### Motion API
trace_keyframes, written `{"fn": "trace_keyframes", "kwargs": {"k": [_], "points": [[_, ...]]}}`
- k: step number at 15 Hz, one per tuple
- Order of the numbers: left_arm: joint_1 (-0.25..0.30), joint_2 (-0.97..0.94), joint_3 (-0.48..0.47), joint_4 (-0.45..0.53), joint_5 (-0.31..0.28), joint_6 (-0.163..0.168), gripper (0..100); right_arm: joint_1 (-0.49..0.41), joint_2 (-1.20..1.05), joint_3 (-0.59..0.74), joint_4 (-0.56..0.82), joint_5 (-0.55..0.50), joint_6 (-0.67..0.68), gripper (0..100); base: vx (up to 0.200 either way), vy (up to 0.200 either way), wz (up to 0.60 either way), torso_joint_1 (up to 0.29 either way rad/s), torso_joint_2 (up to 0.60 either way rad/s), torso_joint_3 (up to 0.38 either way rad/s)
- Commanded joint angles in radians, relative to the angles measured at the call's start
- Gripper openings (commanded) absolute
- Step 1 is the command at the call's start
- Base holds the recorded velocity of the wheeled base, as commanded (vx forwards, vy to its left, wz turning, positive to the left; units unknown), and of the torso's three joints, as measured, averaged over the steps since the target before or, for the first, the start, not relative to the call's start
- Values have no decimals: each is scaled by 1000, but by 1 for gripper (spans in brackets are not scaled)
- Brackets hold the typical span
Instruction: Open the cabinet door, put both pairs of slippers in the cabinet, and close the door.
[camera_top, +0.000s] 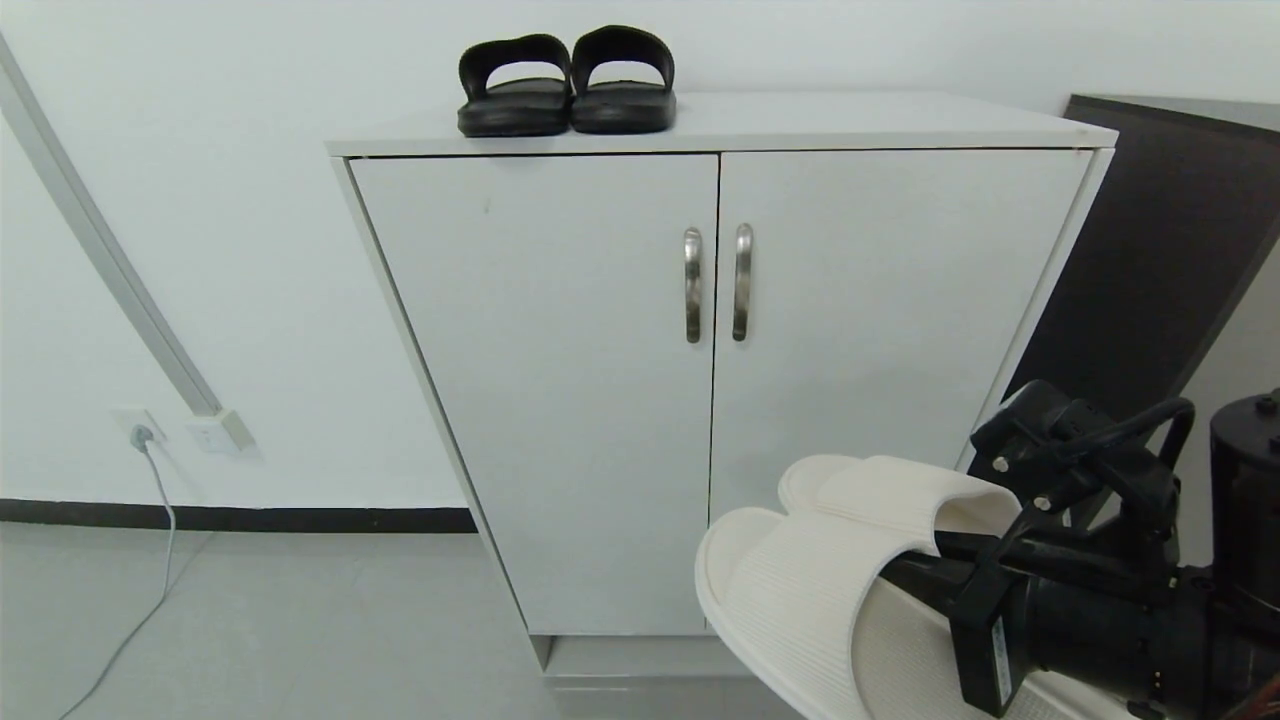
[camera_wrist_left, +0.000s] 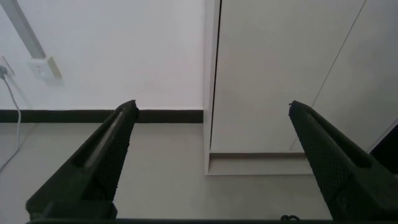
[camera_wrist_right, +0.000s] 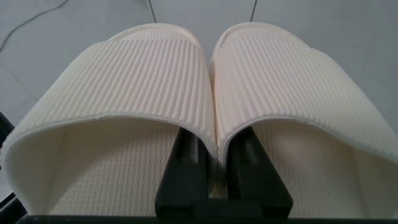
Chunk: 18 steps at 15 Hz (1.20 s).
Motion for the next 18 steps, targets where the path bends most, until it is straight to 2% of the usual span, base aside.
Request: {"fn": "trace_keyframes", "kwargs": {"k": [1, 3, 5, 7, 9, 10, 11, 13, 15, 16, 18], "points": [[0, 0, 0, 0, 0, 5, 100, 0, 3, 1, -1, -1, 0, 0, 0, 0, 0, -7, 217, 222], [0, 0, 0, 0, 0, 11, 100, 0, 6, -1, -1, 1, 0, 0, 0, 0, 0, 2, 98, 83], [0, 0, 0, -1, 3, 35, 100, 2, 7, -1, -1, 1, -1, 0, 0, 0, 0, 0, 0, 0], [-1, 15, -17, -4, -44, 64, 100, 2, 7, 2, -3, 1, -9, 0, 0, 0, 0, 0, 0, 0], [-3, 146, -186, -4, -66, -2, 100, 2, 11, 4, -1, 2, -9, 0, 0, 0, 0, 0, 0, 0], [-9, 251, -261, -4, -87, -20, 100, 2, 20, 4, -3, 2, -9, 0, 0, 0, 0, 0, 0, 0], [-15, 385, -316, -43, -145, -18, 100, 0, 27, 4, -4, 2, -9, 0, 0, 0, 0, 0, 0, 0], [-17, 567, -333, -199, -270, -20, 100, 0, 26, 4, -4, 2, -7, 0, 0, 0, 0, 0, 0, 0], [-18, 745, -362, -342, -343, -20, 100, 0, 23, 10, -3, 2, -9, 0, 0, 0, 0, 0, 0, 0], [-44, 817, -394, -380, -365, -21, 100, 0, 21, 13, -4, 2, -9, 0, 0, 0, 0, 0, 0, 0], [-159, 925, -471, -397, -366, -23, 100, 0, 24, 16, -23, 2, -9, 0, 0, 0, 0, 0, 0, 0]]}}
